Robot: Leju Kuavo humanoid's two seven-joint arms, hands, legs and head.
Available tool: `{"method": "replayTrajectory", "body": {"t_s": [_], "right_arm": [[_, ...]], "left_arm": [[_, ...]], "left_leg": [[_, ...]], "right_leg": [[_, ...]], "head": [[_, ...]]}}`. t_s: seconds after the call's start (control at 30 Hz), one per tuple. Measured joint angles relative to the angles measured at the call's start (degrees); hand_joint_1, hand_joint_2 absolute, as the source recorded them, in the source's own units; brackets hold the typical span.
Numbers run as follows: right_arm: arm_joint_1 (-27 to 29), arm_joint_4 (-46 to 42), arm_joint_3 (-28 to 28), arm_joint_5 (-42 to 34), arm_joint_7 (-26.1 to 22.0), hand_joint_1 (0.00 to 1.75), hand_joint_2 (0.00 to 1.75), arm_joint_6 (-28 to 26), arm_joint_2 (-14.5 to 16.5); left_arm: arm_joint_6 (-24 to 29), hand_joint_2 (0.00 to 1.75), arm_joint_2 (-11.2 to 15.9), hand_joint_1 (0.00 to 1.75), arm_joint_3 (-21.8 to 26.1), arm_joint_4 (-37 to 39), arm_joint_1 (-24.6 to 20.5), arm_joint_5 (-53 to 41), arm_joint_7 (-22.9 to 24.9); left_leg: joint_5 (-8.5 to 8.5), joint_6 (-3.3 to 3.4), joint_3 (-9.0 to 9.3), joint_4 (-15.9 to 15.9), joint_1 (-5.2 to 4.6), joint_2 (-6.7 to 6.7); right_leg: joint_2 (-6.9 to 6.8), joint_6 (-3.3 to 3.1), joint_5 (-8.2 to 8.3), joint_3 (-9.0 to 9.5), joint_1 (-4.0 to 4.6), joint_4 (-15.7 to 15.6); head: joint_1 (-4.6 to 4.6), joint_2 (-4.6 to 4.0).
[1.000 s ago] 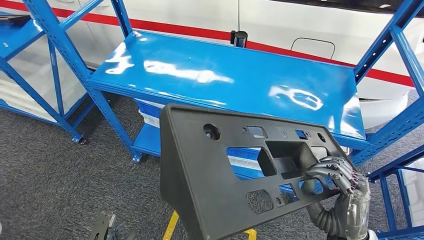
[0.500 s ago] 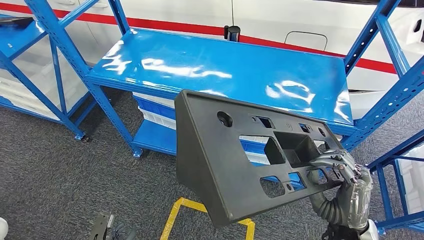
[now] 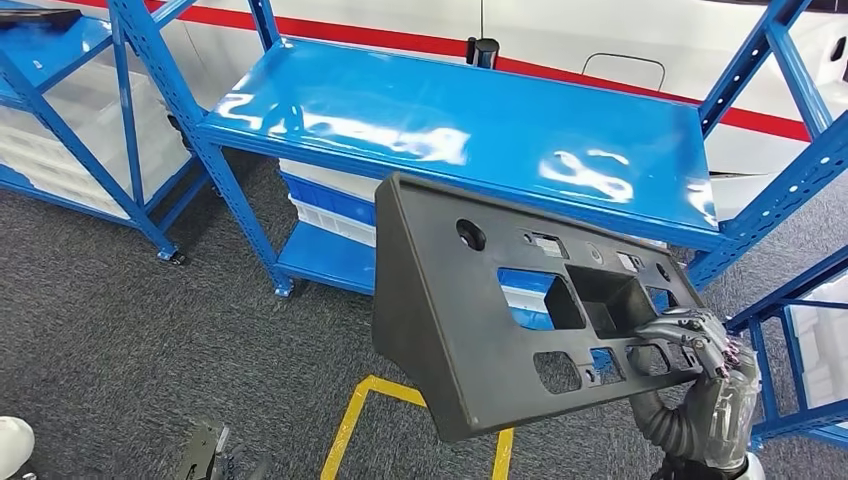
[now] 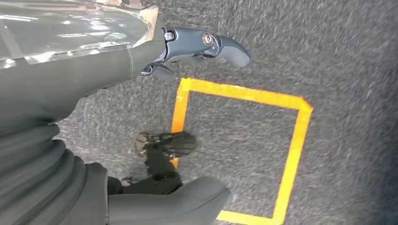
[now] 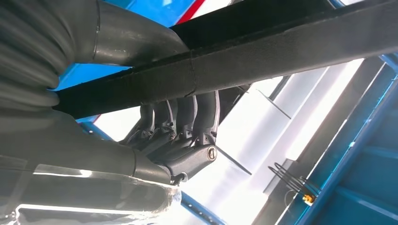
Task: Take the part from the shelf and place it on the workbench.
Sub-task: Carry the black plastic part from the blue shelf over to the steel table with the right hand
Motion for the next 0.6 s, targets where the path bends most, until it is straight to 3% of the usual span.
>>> {"method": "replayTrajectory", "body": {"t_s": [0.07, 0.1, 0.13, 0.2, 0.23, 0.3, 0.37, 0.4, 0.43, 0.47, 0.53, 0.6], "right_arm": [[0.1, -0.1, -0.1, 0.1, 0.0, 1.75, 1.75, -0.3, -0.1], [0.3, -0.2, -0.1, 0.2, 0.0, 1.75, 1.75, -0.4, -0.1], [0.4, -0.2, -0.2, 0.2, 0.0, 1.75, 1.75, -0.5, -0.2], [0.7, -0.3, -0.2, 0.2, 0.1, 1.75, 1.75, -0.7, -0.3], [0.8, -0.3, -0.2, 0.2, 0.1, 1.75, 1.75, -0.7, -0.3], [1.0, -0.4, -0.2, 0.2, 0.1, 1.75, 1.75, -0.8, -0.3], [1.2, -0.4, -0.2, 0.2, 0.1, 1.75, 1.75, -0.9, -0.4], [1.3, -0.4, -0.2, 0.2, 0.1, 1.75, 1.75, -0.9, -0.4], [1.4, -0.4, -0.2, 0.2, 0.1, 1.75, 1.75, -0.9, -0.4], [1.4, -0.4, -0.2, 0.2, 0.1, 1.75, 1.75, -0.9, -0.4], [1.4, -0.4, -0.2, 0.2, 0.1, 1.75, 1.75, -1.0, -0.4], [1.4, -0.4, -0.3, -0.1, 0.0, 1.75, 1.75, -1.1, -0.4]], "left_arm": [[0.0, 1.75, 0.2, 0.00, -0.3, 0.1, 0.0, 0.0, -0.1], [0.0, 1.75, 0.4, 0.00, -0.4, 0.1, 0.0, 0.0, -0.1], [0.0, 1.75, 0.5, 0.00, -0.5, 0.1, 0.1, 0.0, -0.2], [0.0, 1.75, 0.9, 0.00, -0.8, 0.1, 0.3, -0.1, -0.3], [-0.1, 1.75, 1.1, 0.00, -0.9, 0.2, 0.4, -0.1, -0.4], [-0.2, 1.75, 1.3, 0.00, -1.0, 0.2, 0.7, -0.1, -0.6], [-0.2, 1.75, 1.5, 0.00, -1.0, 0.2, 0.9, 0.0, -0.7], [-0.2, 1.75, 1.6, 0.00, -1.1, 0.3, 1.0, 0.0, -0.7], [-0.2, 1.75, 1.6, 0.00, -1.1, 0.3, 1.0, 0.0, -0.8], [-0.2, 1.75, 1.6, 0.00, -1.1, 0.3, 1.1, 0.0, -0.8], [-0.2, 1.75, 1.8, 0.00, -1.1, 0.3, 1.1, 0.0, -0.9], [-0.2, 1.75, 1.9, 0.00, -1.2, 0.3, 1.1, 0.1, -1.0]], "left_leg": [[0.72, -0.49, -0.90, 0.4, -0.20, -0.02], [1.10, -0.78, -1.16, 0.6, -0.29, -0.02], [1.46, -1.08, -1.33, 0.7, -0.34, -0.02], [1.85, -1.79, -1.65, 0.8, -0.16, -0.14], [0.94, -2.19, -2.00, 1.3, 0.01, -0.22], [-3.68, -2.96, -3.31, 5.3, 0.39, -0.36], [-8.74, -3.57, -4.79, 12.3, 0.66, -0.38], [-9.69, -3.77, -5.02, 15.0, 0.79, -0.38], [-9.38, -3.86, -4.51, 16.1, 0.89, -0.37], [-8.12, -3.85, -2.95, 15.1, 0.97, -0.37], [-5.95, -3.46, 2.21, 8.4, 0.99, -0.44], [-5.87, -2.70, 6.00, 2.3, 0.70, -0.60]], "right_leg": [[0.06, 0.00, 0.95, 5.64, 0.19, -8.3], [0.11, -0.33, 0.86, 7.18, 0.31, -11.0], [0.16, -0.73, 0.67, 7.74, 0.49, -12.4], [0.14, -1.73, 1.16, 6.97, 0.31, -12.5], [0.09, -2.38, 1.59, 6.60, 0.15, -12.5], [-0.07, -3.58, 2.58, 5.70, -0.11, -12.5], [-0.17, -4.07, 3.51, 4.74, 0.12, -12.4], [-0.20, -4.07, 3.95, 4.19, 0.21, -12.2], [-0.20, -3.97, 4.31, 3.57, 0.28, -11.9], [-0.19, -3.87, 4.61, 2.86, 0.30, -11.5], [-0.17, -3.56, 4.99, 1.61, 0.32, -10.6], [-0.19, -2.93, 5.46, 0.84, 0.41, -10.1]], "head": [[-0.04, 0.00], [-0.07, 0.00], [-0.12, 0.00], [-0.18, 0.00], [-0.21, 0.00], [-0.34, 0.00], [-0.43, 0.00], [-0.43, 0.00], [-0.44, 0.00], [-0.45, 0.00], [-0.46, 0.00], [-0.42, 0.00]]}}
